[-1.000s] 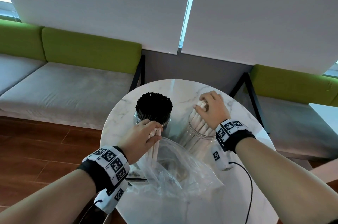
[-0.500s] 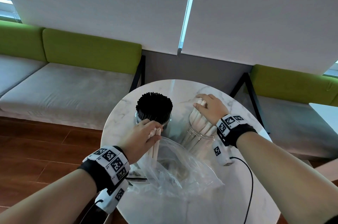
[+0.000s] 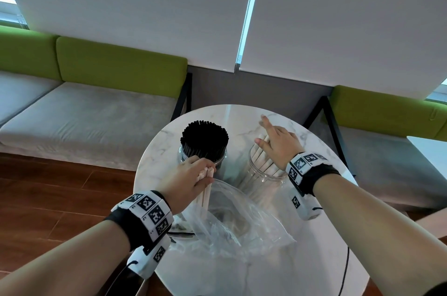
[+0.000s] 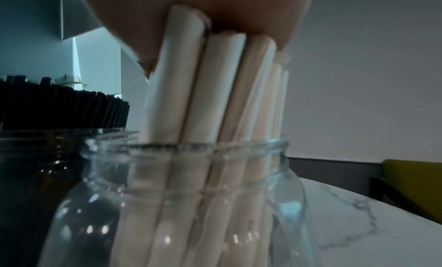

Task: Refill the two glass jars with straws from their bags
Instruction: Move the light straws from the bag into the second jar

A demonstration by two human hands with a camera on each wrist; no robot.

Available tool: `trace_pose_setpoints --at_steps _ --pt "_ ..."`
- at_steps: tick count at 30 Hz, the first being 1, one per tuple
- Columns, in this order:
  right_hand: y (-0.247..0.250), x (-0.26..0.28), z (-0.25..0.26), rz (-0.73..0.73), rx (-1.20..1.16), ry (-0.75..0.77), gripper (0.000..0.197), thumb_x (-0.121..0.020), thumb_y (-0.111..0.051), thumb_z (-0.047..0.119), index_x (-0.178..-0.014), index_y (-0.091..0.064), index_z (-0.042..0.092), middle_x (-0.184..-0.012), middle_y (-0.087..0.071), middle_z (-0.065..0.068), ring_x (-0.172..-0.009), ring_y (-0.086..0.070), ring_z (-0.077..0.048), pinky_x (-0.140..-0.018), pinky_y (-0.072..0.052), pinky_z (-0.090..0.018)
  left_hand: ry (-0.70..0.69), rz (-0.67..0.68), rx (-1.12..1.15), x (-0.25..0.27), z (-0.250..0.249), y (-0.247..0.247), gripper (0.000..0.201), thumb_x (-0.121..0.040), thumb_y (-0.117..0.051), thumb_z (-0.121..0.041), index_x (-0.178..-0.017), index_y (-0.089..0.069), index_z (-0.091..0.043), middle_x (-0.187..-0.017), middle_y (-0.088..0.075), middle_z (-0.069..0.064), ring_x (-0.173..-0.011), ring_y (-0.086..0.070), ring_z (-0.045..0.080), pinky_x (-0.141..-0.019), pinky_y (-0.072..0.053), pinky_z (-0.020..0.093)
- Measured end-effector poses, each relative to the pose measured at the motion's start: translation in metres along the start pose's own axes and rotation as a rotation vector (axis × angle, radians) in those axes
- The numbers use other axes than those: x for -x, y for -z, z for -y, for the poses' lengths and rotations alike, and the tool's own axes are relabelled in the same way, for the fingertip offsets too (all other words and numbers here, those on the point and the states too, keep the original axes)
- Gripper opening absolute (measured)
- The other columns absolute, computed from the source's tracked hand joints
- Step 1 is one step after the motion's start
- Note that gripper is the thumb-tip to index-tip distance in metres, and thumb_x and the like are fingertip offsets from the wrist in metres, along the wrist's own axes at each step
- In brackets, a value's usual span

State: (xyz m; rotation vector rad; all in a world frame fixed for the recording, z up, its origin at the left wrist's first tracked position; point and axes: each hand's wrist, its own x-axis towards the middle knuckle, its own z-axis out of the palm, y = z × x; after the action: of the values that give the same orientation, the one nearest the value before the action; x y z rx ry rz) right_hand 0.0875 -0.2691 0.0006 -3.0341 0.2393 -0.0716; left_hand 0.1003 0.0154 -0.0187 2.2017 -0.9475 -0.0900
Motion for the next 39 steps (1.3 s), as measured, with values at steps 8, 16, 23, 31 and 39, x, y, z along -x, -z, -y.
trace_pose_setpoints --at_steps 8,16,23,31,39 --pt "0.009 -0.002 0.002 0.171 0.068 -0.054 0.075 -0.085 -0.010 0.075 -0.149 -0.018 0.037 -0.159 -0.014 0.013 -0.143 -0.015 -0.020 -0.114 -0.015 -0.046 0.016 0.008 -0.002 0.000 0.001 -0.001 0.024 -0.090 -0.058 -0.024 -0.113 -0.058 -0.017 -0.107 -0.054 -0.005 -0.089 -0.051 0.007 -0.074 -0.037 0.009" --pt "0.051 0.029 0.027 -0.075 -0.267 -0.039 0.073 -0.091 -0.034 0.065 -0.152 -0.010 0.032 -0.159 -0.005 0.010 -0.145 -0.006 -0.018 -0.116 -0.011 -0.045 0.003 -0.001 0.022 0.000 -0.004 0.001 0.024 -0.089 -0.061 -0.018 -0.112 -0.061 -0.013 -0.106 -0.057 -0.001 -0.087 -0.049 0.006 -0.073 -0.033 0.000" --pt "-0.014 0.095 0.096 0.031 -0.997 -0.009 0.056 -0.085 -0.070 0.024 -0.133 -0.042 0.031 -0.125 -0.049 0.007 -0.106 -0.051 -0.004 -0.083 -0.045 -0.013 0.111 -0.025 0.116 0.001 -0.001 0.010 0.045 -0.082 -0.070 -0.022 -0.122 -0.050 -0.022 -0.093 -0.055 -0.012 -0.078 -0.051 -0.003 -0.071 -0.032 -0.003" --pt "-0.059 0.095 0.130 0.092 -1.053 -0.053 0.065 -0.078 -0.077 0.027 -0.134 -0.043 0.028 -0.124 -0.053 0.018 -0.110 -0.048 0.008 -0.088 -0.039 -0.011 0.087 0.111 0.039 0.020 0.017 0.031 0.073 -0.081 -0.069 -0.019 -0.141 -0.029 -0.029 -0.129 -0.046 -0.010 -0.112 -0.048 0.003 -0.093 -0.045 0.022" --pt "-0.055 0.076 0.154 0.023 -0.942 -0.084 0.048 -0.068 -0.083 0.026 -0.112 -0.062 0.024 -0.115 -0.050 0.005 -0.109 -0.046 -0.011 -0.097 -0.039 -0.025 0.216 -0.072 0.314 0.024 0.011 0.019 0.051 -0.079 -0.071 -0.007 -0.122 -0.049 -0.024 -0.096 -0.067 -0.009 -0.084 -0.069 0.008 -0.084 -0.055 0.038"
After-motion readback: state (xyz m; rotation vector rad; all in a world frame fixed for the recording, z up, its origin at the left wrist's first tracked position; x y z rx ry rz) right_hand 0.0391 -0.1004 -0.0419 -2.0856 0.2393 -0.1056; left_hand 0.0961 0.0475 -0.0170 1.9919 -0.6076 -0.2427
